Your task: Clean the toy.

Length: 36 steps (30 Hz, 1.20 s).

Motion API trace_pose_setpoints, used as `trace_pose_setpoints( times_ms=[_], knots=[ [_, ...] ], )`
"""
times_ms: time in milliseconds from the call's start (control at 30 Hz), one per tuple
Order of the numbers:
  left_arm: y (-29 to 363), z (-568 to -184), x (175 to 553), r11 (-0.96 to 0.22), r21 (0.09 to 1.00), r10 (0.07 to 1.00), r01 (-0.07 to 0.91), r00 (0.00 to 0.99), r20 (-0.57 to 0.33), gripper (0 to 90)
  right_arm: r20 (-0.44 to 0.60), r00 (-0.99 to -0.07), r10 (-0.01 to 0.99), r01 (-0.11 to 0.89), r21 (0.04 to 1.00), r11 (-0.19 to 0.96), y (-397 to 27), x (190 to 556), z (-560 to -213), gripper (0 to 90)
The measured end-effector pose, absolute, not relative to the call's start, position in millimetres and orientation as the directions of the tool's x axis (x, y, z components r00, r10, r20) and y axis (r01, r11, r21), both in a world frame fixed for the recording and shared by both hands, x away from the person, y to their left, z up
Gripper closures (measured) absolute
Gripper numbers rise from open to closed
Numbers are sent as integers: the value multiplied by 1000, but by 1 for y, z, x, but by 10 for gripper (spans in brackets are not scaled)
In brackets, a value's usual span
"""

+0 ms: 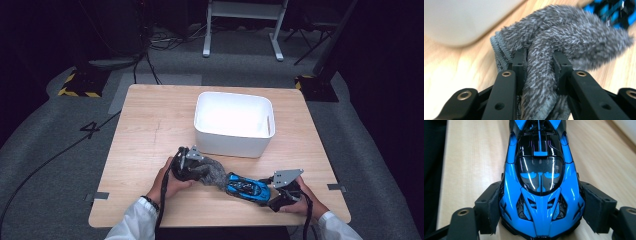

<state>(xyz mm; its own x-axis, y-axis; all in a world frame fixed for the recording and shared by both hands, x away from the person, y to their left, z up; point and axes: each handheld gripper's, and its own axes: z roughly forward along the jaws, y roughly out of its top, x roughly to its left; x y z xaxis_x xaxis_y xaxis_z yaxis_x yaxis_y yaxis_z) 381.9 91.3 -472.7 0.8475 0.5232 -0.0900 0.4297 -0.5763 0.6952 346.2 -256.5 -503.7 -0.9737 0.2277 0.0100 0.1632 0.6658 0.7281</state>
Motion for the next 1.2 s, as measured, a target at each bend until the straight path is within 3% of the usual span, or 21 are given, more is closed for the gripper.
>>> trace_pose_setpoints(
  times_ms=[200, 367, 700, 933, 1200],
  knots=[
    [75, -463, 384, -510, 758, 529, 407, 843, -97, 695, 7, -983, 182, 130, 722, 679, -242, 342, -503, 262],
    [50, -457, 384, -530, 773, 488, 349, 871, -59, 692, 4, -989, 149, 106, 719, 687, -233, 341, -503, 262],
    [6, -471, 383, -695, 661, 352, 282, 936, -30, 692, -5, -991, 136, 91, 715, 694, -228, 338, -503, 262],
    [19, -473, 385, -739, 614, 333, 279, 942, -27, 702, -2, -990, 139, 96, 710, 698, -230, 338, -502, 262],
    [59, -473, 389, -717, 602, 389, 352, 918, -74, 701, -3, -990, 141, 98, 707, 700, -233, 339, -502, 262]
  ],
)
